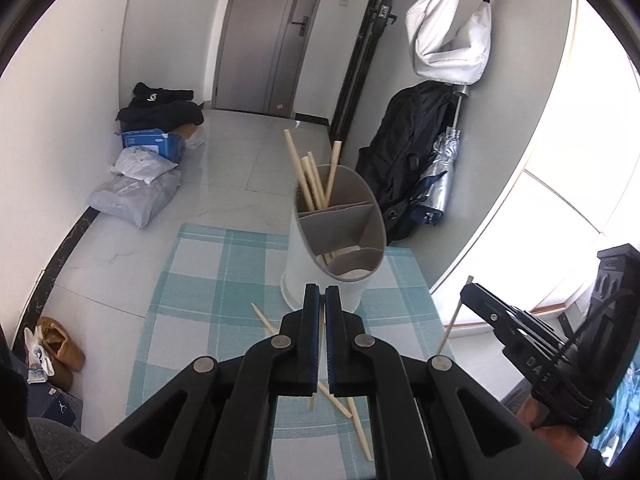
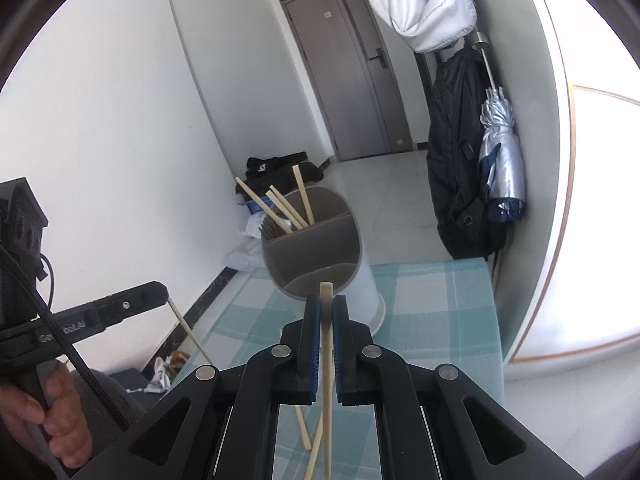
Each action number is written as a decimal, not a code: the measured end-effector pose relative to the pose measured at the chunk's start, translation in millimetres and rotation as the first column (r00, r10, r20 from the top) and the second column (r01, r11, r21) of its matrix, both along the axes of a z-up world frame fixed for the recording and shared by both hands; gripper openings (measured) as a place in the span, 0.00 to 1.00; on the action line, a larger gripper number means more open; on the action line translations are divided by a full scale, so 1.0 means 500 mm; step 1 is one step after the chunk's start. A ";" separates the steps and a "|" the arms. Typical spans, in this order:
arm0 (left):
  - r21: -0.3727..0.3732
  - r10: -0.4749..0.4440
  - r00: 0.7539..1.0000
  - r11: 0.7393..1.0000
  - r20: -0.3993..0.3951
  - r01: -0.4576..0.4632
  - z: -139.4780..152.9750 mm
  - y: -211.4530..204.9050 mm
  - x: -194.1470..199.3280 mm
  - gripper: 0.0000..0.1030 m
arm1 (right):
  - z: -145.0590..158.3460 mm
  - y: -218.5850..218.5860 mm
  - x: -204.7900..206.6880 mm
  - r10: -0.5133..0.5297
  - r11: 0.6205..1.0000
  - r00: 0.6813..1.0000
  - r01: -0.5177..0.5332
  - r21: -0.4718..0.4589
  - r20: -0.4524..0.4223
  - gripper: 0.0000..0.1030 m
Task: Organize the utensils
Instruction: 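Carry both chopsticks up over the white holder with both grippers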
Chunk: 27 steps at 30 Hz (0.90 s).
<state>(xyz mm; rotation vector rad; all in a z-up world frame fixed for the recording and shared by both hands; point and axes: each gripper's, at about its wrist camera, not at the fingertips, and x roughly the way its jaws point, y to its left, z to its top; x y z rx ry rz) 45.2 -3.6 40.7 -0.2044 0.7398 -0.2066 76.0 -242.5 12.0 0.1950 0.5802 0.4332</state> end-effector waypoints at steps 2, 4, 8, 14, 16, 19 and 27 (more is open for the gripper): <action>-0.004 -0.012 1.000 1.000 -0.003 0.012 0.005 -0.005 0.006 0.00 | 0.002 -0.005 0.004 -0.010 1.000 1.000 0.010 0.006 0.002 0.05; -0.007 -0.026 1.000 1.000 -0.003 0.026 0.012 -0.011 0.012 0.00 | 0.005 -0.011 0.014 -0.020 1.000 1.000 0.020 0.014 0.002 0.05; -0.023 -0.041 0.999 0.999 0.005 0.041 0.032 -0.021 0.025 0.00 | 0.023 -0.018 0.029 -0.030 0.999 0.999 0.030 0.024 0.014 0.05; -0.082 -0.062 0.998 0.995 0.032 0.064 0.086 -0.027 0.063 0.00 | 0.069 -0.027 0.059 -0.033 0.999 0.998 0.031 0.025 0.046 0.05; -0.100 -0.066 0.997 0.993 0.037 0.070 0.101 -0.030 0.078 0.00 | 0.090 -0.028 0.074 -0.030 0.999 0.998 0.028 0.022 0.060 0.05; -0.126 -0.071 0.996 0.989 0.048 0.076 0.128 -0.031 0.105 0.00 | 0.123 -0.028 0.097 -0.025 1.000 0.996 0.024 0.012 0.085 0.05; -0.175 -0.079 0.993 0.980 0.089 0.094 0.195 -0.028 0.167 0.00 | 0.210 -0.017 0.178 -0.005 1.000 0.988 0.008 -0.019 0.155 0.05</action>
